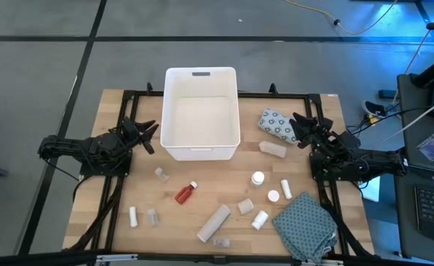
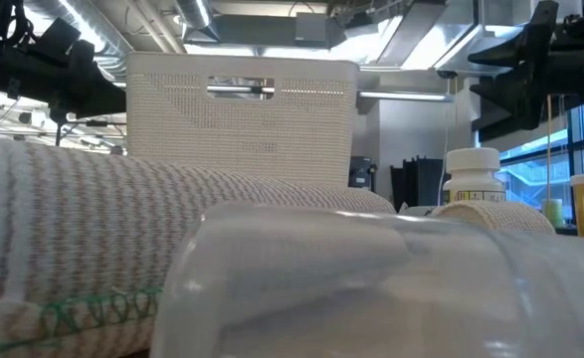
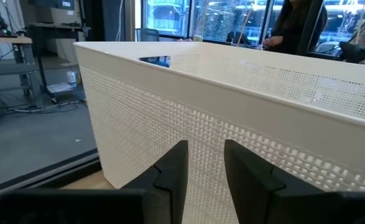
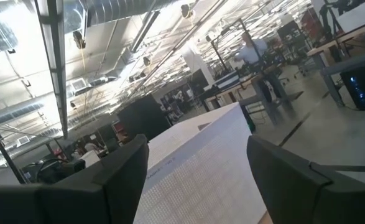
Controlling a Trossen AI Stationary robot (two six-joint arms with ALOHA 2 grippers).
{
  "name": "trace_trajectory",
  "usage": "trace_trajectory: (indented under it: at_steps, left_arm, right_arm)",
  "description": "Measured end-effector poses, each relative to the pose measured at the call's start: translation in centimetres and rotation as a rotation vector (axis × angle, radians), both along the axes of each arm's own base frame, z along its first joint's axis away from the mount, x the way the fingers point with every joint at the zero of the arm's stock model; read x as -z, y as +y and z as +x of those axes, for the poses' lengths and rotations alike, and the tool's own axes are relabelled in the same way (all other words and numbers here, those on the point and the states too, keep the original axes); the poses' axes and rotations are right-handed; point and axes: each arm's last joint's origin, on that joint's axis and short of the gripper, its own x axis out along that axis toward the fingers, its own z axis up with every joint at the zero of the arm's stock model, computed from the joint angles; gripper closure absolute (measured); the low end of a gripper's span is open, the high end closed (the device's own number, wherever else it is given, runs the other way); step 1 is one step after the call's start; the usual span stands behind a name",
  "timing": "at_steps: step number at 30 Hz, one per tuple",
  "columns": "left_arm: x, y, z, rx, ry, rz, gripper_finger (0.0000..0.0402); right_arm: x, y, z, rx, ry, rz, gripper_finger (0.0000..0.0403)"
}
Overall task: Pick & place medical supplies in basket/bin
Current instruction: Put the top white bandage into the white bin
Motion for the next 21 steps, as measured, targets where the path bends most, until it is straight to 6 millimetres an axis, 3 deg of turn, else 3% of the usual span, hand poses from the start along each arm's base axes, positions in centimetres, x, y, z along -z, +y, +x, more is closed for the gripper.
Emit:
trace_trajectory:
  at_steps: [7, 12, 17, 21]
  left_arm:
    - [-0.1, 0.0, 0.0, -0.002, -0.014, -0.006, 0.0285]
    - [-0.9, -0.1, 0.1, 0.029, -0.138, -0.045, 0.0234]
    - [-2.7, 0.1, -0.4, -0.055, -0.302, -0.015, 0.0177]
    - [-3.9, 0.2, -0.8, -0.068, -0.390, 0.025, 0.0159]
  right_arm:
    - [0.0, -0.1, -0.1, 0.050, -0.002, 0.020, 0.0130]
    - [0.1, -0.2, -0.1, 0.084, 0.000, 0.033, 0.0130]
    - [0.1, -0.3, -0.2, 0.128, 0.011, 0.034, 0.0130]
    - [0.1, -0.3, -0.2, 0.130, 0.013, 0.032, 0.0130]
